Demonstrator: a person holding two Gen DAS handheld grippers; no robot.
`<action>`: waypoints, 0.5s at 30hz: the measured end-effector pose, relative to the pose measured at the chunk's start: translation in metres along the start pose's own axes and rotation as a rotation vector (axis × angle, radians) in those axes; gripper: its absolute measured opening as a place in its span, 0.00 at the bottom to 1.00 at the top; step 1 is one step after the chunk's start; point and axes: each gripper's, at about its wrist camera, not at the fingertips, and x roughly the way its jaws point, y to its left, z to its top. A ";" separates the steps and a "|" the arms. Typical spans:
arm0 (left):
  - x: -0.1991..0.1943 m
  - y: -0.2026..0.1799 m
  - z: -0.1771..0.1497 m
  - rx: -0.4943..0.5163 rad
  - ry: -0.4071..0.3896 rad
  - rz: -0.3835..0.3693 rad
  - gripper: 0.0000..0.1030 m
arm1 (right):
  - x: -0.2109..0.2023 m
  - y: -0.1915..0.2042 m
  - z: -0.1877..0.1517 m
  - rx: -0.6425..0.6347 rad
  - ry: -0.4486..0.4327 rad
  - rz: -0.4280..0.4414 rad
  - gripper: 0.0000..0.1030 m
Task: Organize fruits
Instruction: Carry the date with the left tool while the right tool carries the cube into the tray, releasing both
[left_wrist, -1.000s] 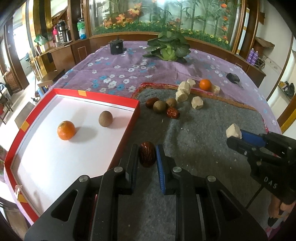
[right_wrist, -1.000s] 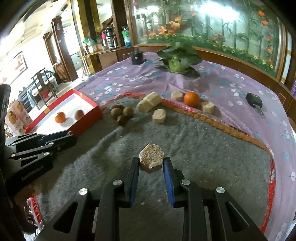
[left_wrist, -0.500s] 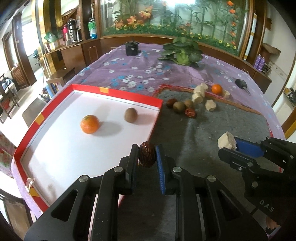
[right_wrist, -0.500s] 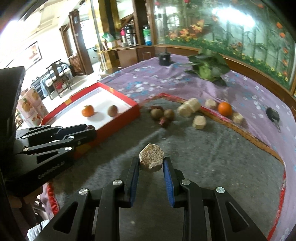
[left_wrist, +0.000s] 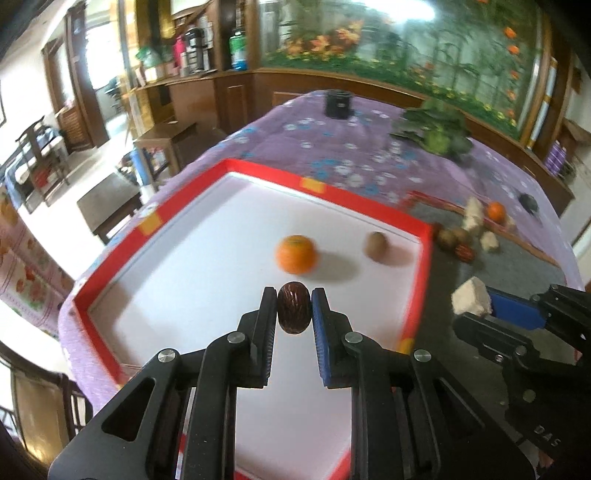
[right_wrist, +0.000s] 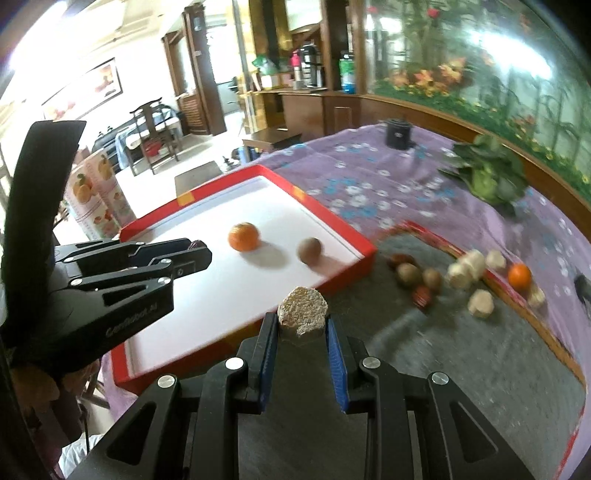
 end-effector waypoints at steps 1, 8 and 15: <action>0.002 0.008 0.001 -0.017 0.005 0.006 0.18 | 0.003 0.005 0.004 -0.012 0.001 0.008 0.25; 0.015 0.033 0.001 -0.061 0.038 0.035 0.18 | 0.031 0.028 0.026 -0.063 0.032 0.054 0.25; 0.029 0.035 -0.003 -0.067 0.072 0.040 0.18 | 0.071 0.036 0.032 -0.085 0.098 0.052 0.25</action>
